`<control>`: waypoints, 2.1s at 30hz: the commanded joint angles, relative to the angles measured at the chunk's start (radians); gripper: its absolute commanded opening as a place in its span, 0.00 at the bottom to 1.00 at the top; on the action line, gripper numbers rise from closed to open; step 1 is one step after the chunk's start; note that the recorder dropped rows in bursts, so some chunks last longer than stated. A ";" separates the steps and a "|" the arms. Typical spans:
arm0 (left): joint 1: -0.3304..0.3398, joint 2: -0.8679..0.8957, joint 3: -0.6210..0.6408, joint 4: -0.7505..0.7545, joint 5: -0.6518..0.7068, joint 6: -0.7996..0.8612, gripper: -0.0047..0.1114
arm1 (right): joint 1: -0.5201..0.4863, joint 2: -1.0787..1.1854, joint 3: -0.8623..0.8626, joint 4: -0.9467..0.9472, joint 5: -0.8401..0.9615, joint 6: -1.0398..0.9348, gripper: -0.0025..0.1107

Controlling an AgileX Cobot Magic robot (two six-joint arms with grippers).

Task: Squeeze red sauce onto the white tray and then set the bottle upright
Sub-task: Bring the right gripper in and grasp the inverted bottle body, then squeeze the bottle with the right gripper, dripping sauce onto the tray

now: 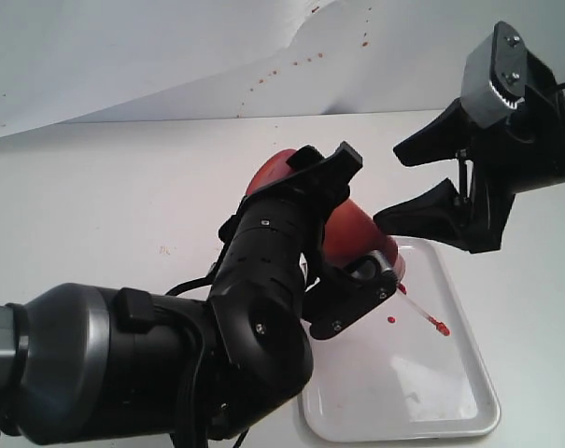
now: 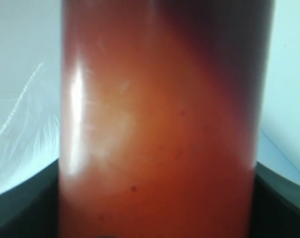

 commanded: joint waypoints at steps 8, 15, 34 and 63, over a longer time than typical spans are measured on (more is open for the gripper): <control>0.000 -0.011 -0.014 0.026 0.023 -0.024 0.04 | 0.024 0.171 0.002 0.079 0.086 0.016 0.74; 0.000 -0.011 -0.014 0.026 0.000 -0.022 0.04 | 0.024 0.240 0.000 0.165 0.081 -0.099 0.74; 0.000 -0.011 -0.014 0.026 0.009 -0.018 0.04 | 0.112 0.243 -0.002 0.094 -0.093 -0.115 0.74; 0.000 -0.011 -0.014 0.026 0.006 -0.020 0.04 | 0.112 0.243 -0.002 0.094 -0.046 -0.129 0.06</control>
